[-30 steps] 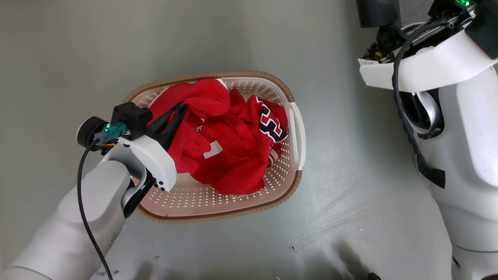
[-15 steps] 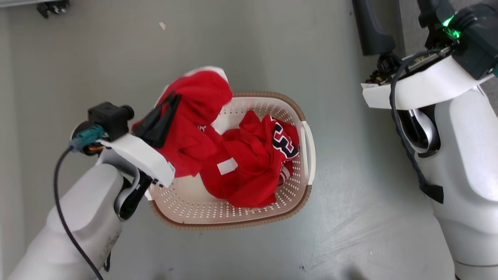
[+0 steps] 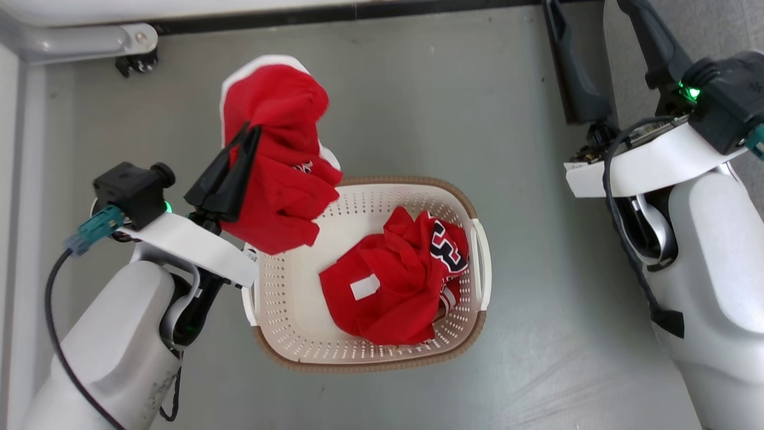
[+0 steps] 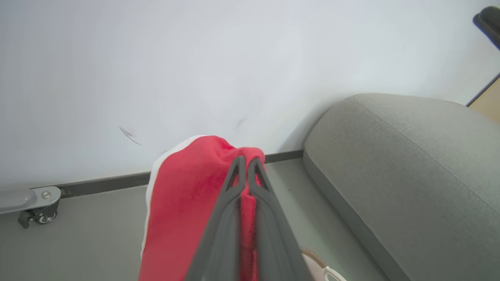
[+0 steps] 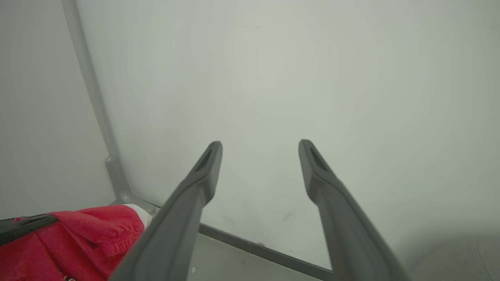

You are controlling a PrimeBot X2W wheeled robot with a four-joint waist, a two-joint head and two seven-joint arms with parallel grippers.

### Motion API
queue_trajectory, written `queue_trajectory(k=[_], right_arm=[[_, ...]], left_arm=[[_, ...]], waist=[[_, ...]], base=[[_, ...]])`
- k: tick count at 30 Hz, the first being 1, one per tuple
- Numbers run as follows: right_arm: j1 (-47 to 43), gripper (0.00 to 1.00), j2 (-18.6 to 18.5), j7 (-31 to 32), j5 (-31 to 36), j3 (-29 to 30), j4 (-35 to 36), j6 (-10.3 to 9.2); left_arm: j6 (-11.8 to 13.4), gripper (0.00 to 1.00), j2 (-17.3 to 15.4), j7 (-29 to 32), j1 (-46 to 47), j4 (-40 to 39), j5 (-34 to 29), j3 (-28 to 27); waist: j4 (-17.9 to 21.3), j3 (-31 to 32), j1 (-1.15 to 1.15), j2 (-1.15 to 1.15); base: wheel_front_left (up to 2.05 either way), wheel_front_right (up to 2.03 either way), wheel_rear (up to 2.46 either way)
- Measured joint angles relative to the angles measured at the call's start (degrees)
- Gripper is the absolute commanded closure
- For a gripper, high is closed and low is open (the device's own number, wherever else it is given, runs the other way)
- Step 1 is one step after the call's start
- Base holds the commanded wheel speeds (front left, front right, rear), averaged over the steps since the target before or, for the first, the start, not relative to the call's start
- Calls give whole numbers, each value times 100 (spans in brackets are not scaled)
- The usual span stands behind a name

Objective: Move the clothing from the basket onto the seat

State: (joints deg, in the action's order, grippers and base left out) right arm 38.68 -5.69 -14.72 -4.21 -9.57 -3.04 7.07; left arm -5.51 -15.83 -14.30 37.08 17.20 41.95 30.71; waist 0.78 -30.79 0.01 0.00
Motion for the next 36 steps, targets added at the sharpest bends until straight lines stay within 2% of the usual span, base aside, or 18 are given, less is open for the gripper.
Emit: queue_trajectory(k=[12,19,26,36], right_arm=[[-593,0,-42,0,-55,97,-118,0],[-985,0,-35,1,-147,148,-179,0],[-1389,0,-12,1,-237,107,-263,0],[-1783,0,5,1,-357,-76,-363,0]], left_arm=[[159,100,-12,-16,-491,-1028,-298,-1025],[219,100,-110,-18,-719,-1465,-481,-1428],[243,100,-191,-18,-995,-1731,-557,-1626],[269,100,-215,-22,-1187,-2011,-678,-1593]], waist=[[-115,599,0,0],[-134,936,0,0],[-100,1292,0,0],[-30,1672,0,0]], base=[[0,0,0],[0,0,0],[0,0,0],[0,0,0]])
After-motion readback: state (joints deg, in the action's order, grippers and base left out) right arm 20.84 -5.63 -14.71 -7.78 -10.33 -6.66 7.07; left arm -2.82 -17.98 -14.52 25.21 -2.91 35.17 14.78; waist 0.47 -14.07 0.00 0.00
